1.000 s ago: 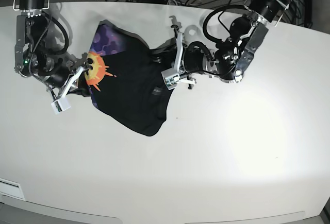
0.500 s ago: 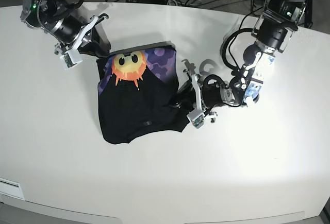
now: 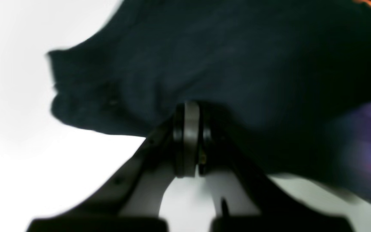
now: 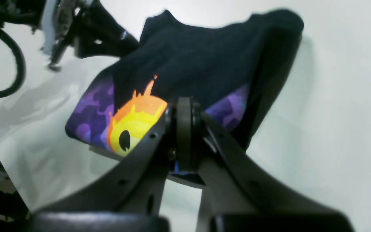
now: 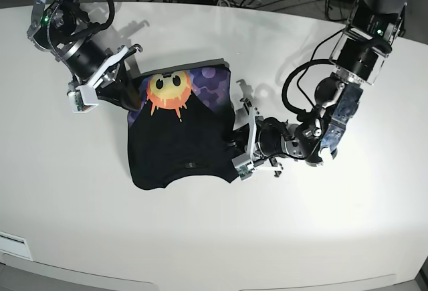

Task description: Fold the T-shirt properly

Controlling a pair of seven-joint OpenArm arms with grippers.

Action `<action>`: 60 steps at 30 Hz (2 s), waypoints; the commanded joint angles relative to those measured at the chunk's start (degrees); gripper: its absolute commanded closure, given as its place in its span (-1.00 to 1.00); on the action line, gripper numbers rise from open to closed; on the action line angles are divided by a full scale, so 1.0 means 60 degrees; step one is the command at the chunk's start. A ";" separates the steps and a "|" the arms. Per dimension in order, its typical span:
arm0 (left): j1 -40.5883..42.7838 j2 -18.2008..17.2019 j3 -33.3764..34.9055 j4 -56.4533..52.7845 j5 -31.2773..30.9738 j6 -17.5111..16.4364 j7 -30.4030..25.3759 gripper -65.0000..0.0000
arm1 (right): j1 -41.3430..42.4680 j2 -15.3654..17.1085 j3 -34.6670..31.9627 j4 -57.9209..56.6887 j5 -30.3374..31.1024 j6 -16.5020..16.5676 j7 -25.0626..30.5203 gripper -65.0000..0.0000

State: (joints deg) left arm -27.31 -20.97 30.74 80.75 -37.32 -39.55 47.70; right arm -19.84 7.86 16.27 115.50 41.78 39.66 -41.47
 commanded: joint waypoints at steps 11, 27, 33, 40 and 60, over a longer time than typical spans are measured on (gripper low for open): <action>0.0058 0.1144 -0.0069 0.0106 -0.0783 -0.0075 -0.0149 1.00 | 0.0561 0.0113 -0.1231 -0.0907 -0.1016 0.0036 0.0568 1.00; -0.0058 0.1115 -0.0073 -0.3519 0.2677 -0.0075 -0.4320 1.00 | -0.0670 0.0120 -0.1581 -0.0976 -0.1938 -0.0146 0.0565 1.00; -0.0565 0.1107 -0.0073 -0.3140 0.1938 -0.0075 -0.3799 1.00 | -0.0656 0.0124 -0.1577 -0.0652 -0.1949 -0.0153 0.0637 1.00; -0.0871 0.1060 -0.0583 -0.1581 -0.0550 -0.0075 -0.1413 1.00 | -0.0561 0.0124 -0.0998 0.0849 -0.1971 -0.0750 0.0732 1.00; 0.3829 -0.1796 -0.4237 0.4204 -0.7947 -0.0075 0.4557 1.00 | -0.4240 0.0091 0.1260 0.3250 -0.0925 -0.1723 -0.0066 1.00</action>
State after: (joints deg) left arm -3.09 -31.03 5.89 105.10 -83.48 -39.59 75.37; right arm -44.84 7.99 23.49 133.97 35.42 29.28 -43.24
